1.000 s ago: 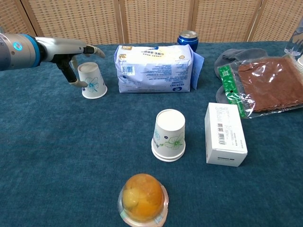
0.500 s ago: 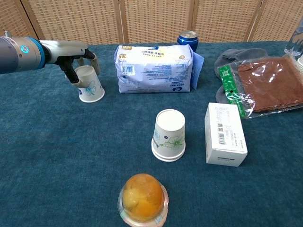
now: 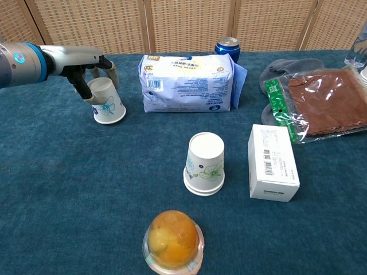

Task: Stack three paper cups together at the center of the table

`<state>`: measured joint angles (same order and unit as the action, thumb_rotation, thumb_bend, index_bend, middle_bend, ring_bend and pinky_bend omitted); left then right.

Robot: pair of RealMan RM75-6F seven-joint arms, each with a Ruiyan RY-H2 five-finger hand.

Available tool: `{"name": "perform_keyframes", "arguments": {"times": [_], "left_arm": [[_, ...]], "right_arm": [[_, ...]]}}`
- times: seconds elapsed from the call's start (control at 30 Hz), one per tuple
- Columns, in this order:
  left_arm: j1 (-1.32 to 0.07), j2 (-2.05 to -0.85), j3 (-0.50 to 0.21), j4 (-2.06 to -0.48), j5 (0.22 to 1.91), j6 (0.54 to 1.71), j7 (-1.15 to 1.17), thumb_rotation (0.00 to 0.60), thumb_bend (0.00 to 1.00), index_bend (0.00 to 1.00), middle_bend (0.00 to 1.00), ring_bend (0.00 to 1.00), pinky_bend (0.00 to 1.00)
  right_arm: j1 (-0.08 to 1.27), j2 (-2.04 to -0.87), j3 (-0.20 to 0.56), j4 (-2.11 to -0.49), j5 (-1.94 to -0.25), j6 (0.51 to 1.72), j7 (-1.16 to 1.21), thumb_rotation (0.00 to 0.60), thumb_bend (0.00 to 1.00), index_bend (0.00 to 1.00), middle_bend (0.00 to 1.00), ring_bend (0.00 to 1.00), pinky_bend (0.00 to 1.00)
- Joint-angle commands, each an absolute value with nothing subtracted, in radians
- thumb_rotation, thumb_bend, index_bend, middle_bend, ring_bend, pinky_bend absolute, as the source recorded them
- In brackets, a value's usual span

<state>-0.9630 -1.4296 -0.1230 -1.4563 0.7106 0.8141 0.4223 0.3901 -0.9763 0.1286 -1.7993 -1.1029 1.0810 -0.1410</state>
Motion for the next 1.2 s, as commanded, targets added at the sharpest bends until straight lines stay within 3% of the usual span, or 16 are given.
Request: {"name": "perform_keyframes", "arguments": {"times": [0.03, 0.43, 0.73, 1.2], "left_arm": [[-0.943, -1.372, -0.128, -1.547, 0.759, 0.841, 0.404, 0.600, 0.37, 0.35, 0.27, 0.37, 0.58], [-0.889, -1.174, -0.152, -1.868, 0.930, 0.893, 0.330, 0.600, 0.37, 0.35, 0.28, 0.37, 0.57], [-0.898, -1.086, -0.178, -2.039, 1.000, 0.859, 0.286, 0.600, 0.37, 0.35, 0.28, 0.37, 0.57], [-1.035, -1.167, -0.210, -2.090, 0.938, 0.808, 0.363, 0.600, 0.37, 0.36, 0.28, 0.37, 0.57]], "right_arm": [[0.392, -0.980, 0.130, -1.792, -1.094, 1.078, -0.144, 0.600, 0.45, 0.10, 0.08, 0.00, 0.38], [0.398, -1.004, 0.131, -1.775, -1.091, 1.075, -0.157, 0.600, 0.45, 0.10, 0.08, 0.00, 0.38], [0.397, -1.011, 0.130, -1.775, -1.092, 1.084, -0.167, 0.600, 0.45, 0.10, 0.08, 0.00, 0.38], [0.374, -0.990, 0.124, -1.782, -1.118, 1.098, -0.128, 0.600, 0.44, 0.10, 0.08, 0.00, 0.38]]}}
